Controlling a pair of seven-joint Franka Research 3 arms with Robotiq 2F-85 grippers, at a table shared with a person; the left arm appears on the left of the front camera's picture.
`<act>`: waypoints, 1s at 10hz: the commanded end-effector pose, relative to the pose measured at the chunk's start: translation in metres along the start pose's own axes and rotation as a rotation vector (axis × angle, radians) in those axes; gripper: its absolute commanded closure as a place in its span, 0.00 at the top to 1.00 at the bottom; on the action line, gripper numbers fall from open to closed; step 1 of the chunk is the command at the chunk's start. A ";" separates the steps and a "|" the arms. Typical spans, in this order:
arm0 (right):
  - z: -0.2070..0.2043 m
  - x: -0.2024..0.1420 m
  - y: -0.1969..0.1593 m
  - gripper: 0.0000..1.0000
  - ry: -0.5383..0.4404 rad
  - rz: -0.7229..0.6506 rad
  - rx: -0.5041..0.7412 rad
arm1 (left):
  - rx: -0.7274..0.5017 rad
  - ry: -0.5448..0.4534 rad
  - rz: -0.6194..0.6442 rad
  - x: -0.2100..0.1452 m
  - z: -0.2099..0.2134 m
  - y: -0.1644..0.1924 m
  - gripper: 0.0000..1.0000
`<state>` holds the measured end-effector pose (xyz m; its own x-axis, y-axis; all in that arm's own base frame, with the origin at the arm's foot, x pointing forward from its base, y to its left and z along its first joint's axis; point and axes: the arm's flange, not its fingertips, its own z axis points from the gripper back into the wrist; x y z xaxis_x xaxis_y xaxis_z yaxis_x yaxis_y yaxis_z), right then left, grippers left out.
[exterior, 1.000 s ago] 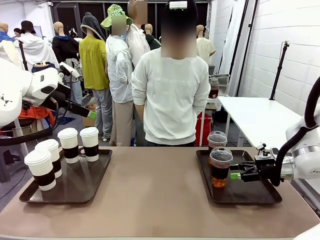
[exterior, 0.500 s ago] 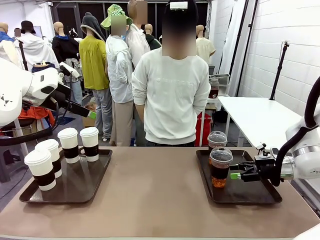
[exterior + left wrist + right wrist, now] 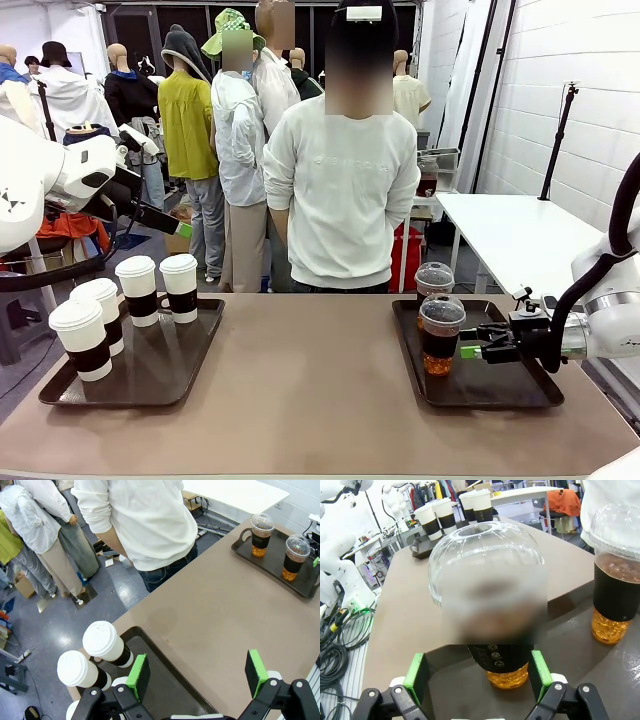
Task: Distribute the coffee onto the tray.
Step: Pick up another iced Americano from the middle of the table and place it on the right Handle tray.
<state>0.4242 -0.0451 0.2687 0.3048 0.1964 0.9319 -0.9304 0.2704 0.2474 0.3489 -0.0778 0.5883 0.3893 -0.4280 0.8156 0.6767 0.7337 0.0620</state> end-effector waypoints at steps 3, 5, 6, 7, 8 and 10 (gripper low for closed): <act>-0.002 0.000 -0.001 1.00 -0.007 0.001 0.006 | -0.011 0.000 0.003 -0.001 0.000 0.000 1.00; -0.002 0.000 -0.001 1.00 -0.007 0.001 0.006 | -0.011 0.000 0.003 -0.001 0.000 0.000 1.00; -0.002 0.000 -0.001 1.00 -0.007 0.001 0.006 | -0.011 0.000 0.003 -0.001 0.000 0.000 1.00; -0.002 0.000 -0.001 1.00 -0.007 0.001 0.006 | -0.011 0.000 0.003 -0.001 0.000 0.000 1.00; -0.002 0.000 -0.001 1.00 -0.007 0.001 0.006 | -0.011 0.000 0.003 -0.001 0.000 0.000 1.00; -0.002 0.000 -0.001 1.00 -0.007 0.001 0.006 | -0.011 0.000 0.003 -0.001 0.000 0.000 1.00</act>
<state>0.4242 -0.0451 0.2687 0.3048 0.1964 0.9319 -0.9304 0.2704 0.2474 0.3489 -0.0778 0.5883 0.3893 -0.4280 0.8156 0.6767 0.7337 0.0620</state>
